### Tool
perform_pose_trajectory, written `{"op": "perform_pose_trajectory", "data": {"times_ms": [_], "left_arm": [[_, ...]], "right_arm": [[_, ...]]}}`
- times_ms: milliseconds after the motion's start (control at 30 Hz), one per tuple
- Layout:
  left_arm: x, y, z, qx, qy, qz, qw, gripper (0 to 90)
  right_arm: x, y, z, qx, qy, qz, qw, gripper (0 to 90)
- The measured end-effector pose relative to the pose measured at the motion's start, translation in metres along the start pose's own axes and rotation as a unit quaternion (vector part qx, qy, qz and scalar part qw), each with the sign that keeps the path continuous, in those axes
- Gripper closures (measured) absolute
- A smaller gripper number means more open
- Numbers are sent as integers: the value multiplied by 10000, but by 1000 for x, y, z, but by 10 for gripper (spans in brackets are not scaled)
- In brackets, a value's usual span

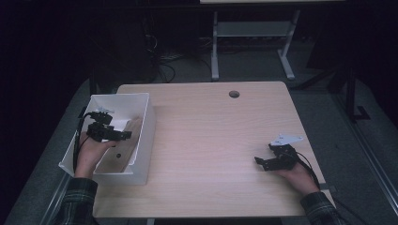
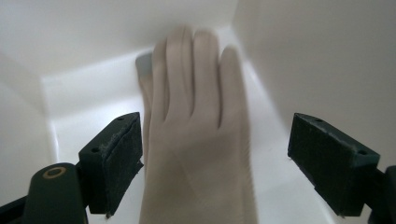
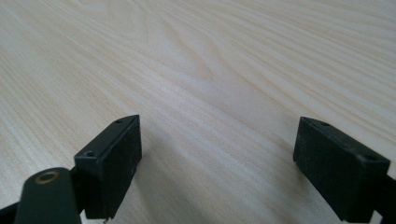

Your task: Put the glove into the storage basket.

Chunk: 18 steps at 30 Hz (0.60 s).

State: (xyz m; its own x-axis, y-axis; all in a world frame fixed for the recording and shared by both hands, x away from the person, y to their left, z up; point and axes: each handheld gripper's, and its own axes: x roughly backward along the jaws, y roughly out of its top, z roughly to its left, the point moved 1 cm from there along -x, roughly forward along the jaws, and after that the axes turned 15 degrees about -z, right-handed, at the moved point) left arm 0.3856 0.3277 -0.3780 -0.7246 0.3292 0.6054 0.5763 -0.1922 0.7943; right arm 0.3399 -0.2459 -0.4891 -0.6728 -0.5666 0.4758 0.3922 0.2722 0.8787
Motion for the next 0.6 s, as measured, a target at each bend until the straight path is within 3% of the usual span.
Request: {"op": "perform_pose_trajectory", "data": {"times_ms": [267,600], "left_arm": [[15,27,-19,-73,-265,-397,9988,174],[26,55,-53,-125,-749,-681,9948,174]], "right_arm": [[0,0,0,-9,-3,-5,10000,147],[0,0,0,-6,1,-8,10000,147]]}}
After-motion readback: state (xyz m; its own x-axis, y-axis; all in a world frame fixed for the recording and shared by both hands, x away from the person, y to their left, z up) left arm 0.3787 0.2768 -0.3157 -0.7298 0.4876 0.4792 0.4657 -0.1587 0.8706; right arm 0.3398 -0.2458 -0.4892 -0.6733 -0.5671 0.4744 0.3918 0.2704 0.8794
